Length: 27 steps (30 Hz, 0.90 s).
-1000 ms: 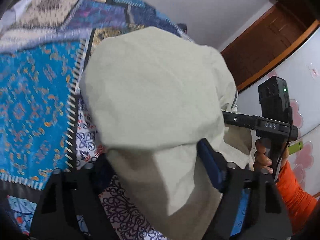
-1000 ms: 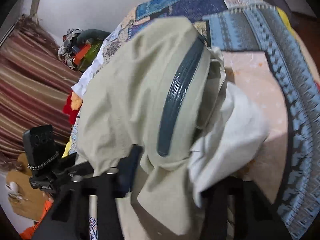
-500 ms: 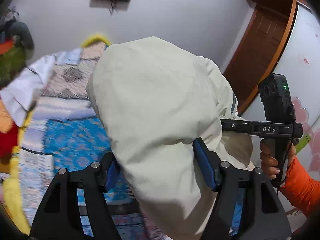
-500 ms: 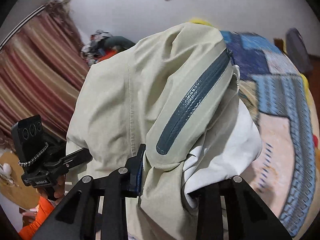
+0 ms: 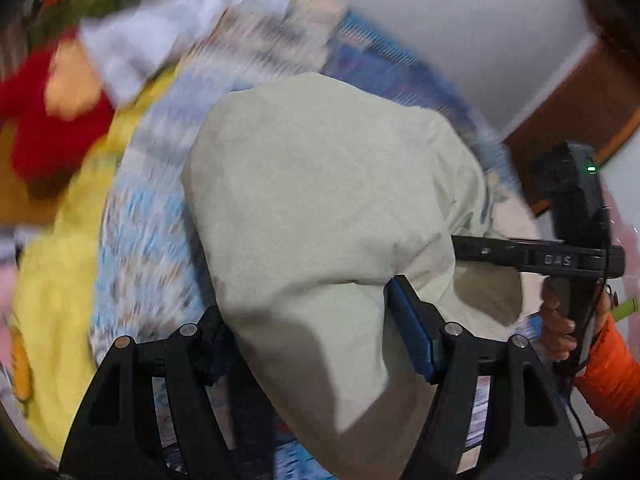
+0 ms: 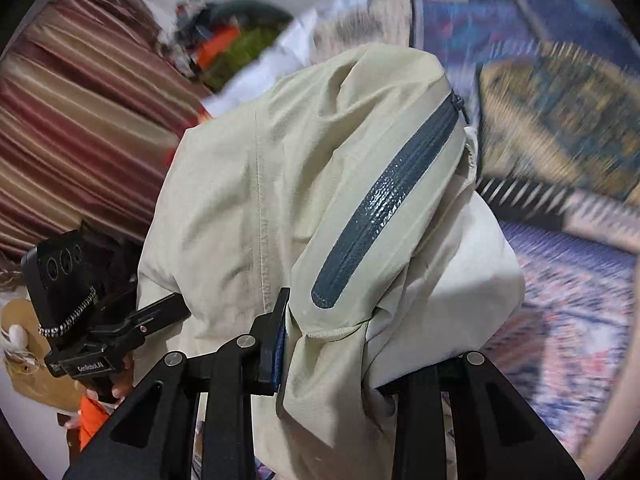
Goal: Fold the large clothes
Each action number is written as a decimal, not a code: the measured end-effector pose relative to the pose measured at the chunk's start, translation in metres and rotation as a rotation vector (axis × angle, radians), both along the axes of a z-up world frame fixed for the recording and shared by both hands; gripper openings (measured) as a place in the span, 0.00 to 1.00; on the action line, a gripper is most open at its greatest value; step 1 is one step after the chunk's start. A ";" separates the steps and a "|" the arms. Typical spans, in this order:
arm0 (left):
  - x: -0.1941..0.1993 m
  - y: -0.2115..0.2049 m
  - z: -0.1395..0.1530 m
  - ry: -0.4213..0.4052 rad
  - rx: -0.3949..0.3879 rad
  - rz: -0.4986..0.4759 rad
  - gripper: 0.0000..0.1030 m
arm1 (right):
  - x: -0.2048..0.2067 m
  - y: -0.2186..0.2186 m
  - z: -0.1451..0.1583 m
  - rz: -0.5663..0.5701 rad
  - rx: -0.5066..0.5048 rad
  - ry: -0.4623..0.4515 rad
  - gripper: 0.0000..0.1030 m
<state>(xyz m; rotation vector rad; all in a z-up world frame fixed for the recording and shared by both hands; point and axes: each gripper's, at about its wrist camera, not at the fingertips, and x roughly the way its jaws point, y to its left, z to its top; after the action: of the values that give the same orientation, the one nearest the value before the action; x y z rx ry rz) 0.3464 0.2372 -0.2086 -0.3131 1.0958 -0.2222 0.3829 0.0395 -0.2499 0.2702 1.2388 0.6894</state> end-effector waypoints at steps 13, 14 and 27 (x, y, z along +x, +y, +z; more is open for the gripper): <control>-0.076 -0.032 -0.060 -0.018 0.273 -0.100 0.97 | -0.012 -0.006 -0.036 0.156 -0.341 -0.146 0.87; -0.082 -0.032 -0.062 -0.008 0.270 -0.084 0.97 | -0.016 -0.011 -0.039 0.171 -0.356 -0.153 0.87; -0.135 -0.049 0.068 -0.236 0.378 0.137 0.95 | -0.105 -0.053 0.092 0.052 -0.219 -0.497 0.87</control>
<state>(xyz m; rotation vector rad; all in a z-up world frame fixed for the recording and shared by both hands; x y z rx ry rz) 0.2114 0.1880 -0.1409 -0.0204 0.8570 0.0707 0.2783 -0.0131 -0.1576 -0.1137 0.8357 0.6117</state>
